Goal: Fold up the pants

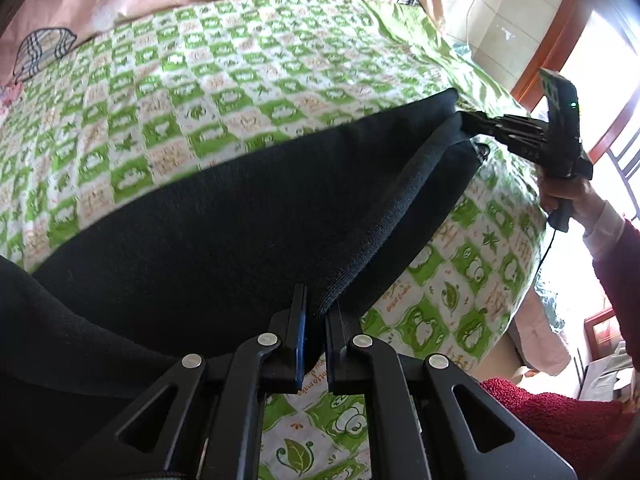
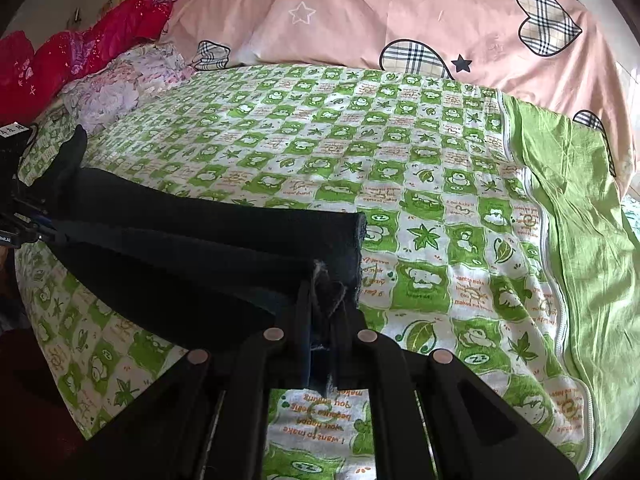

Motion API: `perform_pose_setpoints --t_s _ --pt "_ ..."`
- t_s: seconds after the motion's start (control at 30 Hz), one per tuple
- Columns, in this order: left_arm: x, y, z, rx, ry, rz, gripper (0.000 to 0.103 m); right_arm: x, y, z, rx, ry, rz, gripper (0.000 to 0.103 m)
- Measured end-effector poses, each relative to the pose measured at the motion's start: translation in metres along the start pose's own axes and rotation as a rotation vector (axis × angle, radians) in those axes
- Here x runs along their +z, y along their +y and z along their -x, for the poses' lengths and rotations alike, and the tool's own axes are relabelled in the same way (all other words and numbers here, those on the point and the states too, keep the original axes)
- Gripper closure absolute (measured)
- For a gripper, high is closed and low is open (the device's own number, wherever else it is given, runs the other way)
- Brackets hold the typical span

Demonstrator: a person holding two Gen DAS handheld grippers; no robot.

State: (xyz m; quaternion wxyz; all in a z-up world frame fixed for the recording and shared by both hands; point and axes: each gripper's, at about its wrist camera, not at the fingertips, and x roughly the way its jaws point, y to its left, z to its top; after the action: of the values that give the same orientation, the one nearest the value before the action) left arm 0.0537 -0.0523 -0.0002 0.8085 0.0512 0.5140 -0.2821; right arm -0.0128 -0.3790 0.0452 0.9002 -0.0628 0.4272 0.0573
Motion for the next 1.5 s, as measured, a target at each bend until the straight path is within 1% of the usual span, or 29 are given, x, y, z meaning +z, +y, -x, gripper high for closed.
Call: perform_pose_setpoints --t_s 0.07,0.1,0.13,0.17,0.2,0.27,0.3,0.37,0.43,0.5,0.53,0.63,0.7,0.73,0.8,0.9,1.0,1.1,1.13,1.2,1.27,1.3,1.33,1.43,1.5 --pt "-0.003 0.001 -0.007 -0.003 0.010 0.010 0.096 -0.001 0.002 -0.001 -0.003 0.013 0.008 0.095" --pt "-0.004 0.002 -0.009 -0.011 0.015 0.017 0.094 -0.002 0.002 -0.001 -0.006 0.026 0.001 0.091" --pt "-0.005 0.002 -0.010 -0.021 0.017 0.022 0.090 -0.004 0.002 -0.001 -0.015 0.036 -0.009 0.080" --pt "-0.006 0.002 -0.010 -0.029 0.015 0.025 0.087 -0.005 0.000 0.001 -0.031 0.048 -0.023 0.072" --pt "-0.008 0.001 -0.009 -0.032 0.010 0.028 0.085 -0.008 -0.003 0.004 -0.049 0.058 -0.038 0.062" --pt "-0.011 0.001 -0.006 -0.033 0.008 0.036 0.078 -0.013 -0.007 0.013 -0.065 0.059 -0.069 0.061" --pt "-0.013 0.001 -0.004 -0.039 0.002 0.042 0.076 -0.015 -0.008 0.019 -0.065 0.054 -0.085 0.061" --pt "-0.017 0.002 0.002 -0.034 -0.008 0.054 0.066 -0.018 -0.009 0.034 -0.054 0.026 -0.124 0.060" --pt "-0.022 0.003 0.011 -0.032 -0.025 0.069 0.061 -0.019 -0.004 0.045 -0.039 -0.001 -0.155 0.053" --pt "-0.027 0.005 0.022 -0.033 -0.047 0.088 0.058 -0.019 0.005 0.052 -0.007 -0.029 -0.176 0.050" --pt "-0.029 0.006 0.026 -0.034 -0.053 0.098 0.055 -0.018 0.010 0.053 0.011 -0.041 -0.184 0.050" --pt "-0.036 0.014 0.041 -0.031 -0.079 0.154 0.053 -0.012 0.032 0.049 0.083 -0.070 -0.205 0.049" --pt "-0.039 0.024 0.051 -0.007 -0.091 0.193 0.047 -0.007 0.050 0.041 0.131 -0.076 -0.213 0.049" --pt "-0.039 0.031 0.057 0.018 -0.098 0.222 0.044 -0.004 0.059 0.037 0.153 -0.073 -0.214 0.048" --pt "-0.041 0.048 0.070 0.066 -0.116 0.281 0.043 0.002 0.080 0.026 0.212 -0.064 -0.205 0.048" --pt "-0.041 0.076 0.086 0.135 -0.122 0.376 0.041 0.012 0.112 0.009 0.291 -0.048 -0.176 0.048" --pt "-0.035 0.102 0.099 0.170 -0.110 0.446 0.041 0.023 0.146 -0.006 0.351 -0.031 -0.129 0.048" --pt "-0.021 0.131 0.109 0.226 -0.063 0.515 0.041 0.036 0.177 -0.019 0.411 -0.016 -0.077 0.048" --pt "-0.013 0.145 0.112 0.239 -0.036 0.534 0.039 0.041 0.187 -0.023 0.428 -0.013 -0.060 0.048" --pt "0.004 0.167 0.113 0.268 0.036 0.578 0.038 0.047 0.203 -0.033 0.470 0.001 -0.034 0.046" --pt "0.021 0.187 0.110 0.250 0.094 0.616 0.037 0.055 0.224 -0.043 0.506 0.014 0.007 0.046" --pt "0.033 0.200 0.105 0.239 0.139 0.639 0.036 0.058 0.233 -0.046 0.520 0.020 0.025 0.046" --pt "0.040 0.207 0.099 0.245 0.175 0.657 0.036 0.062 0.243 -0.051 0.536 0.030 0.046 0.046" --pt "0.057 0.228 0.079 0.282 0.273 0.688 0.037 0.071 0.272 -0.062 0.580 0.054 0.114 0.046" --pt "0.062 0.235 0.063 0.318 0.335 0.685 0.040 0.076 0.290 -0.070 0.607 0.071 0.160 0.046"
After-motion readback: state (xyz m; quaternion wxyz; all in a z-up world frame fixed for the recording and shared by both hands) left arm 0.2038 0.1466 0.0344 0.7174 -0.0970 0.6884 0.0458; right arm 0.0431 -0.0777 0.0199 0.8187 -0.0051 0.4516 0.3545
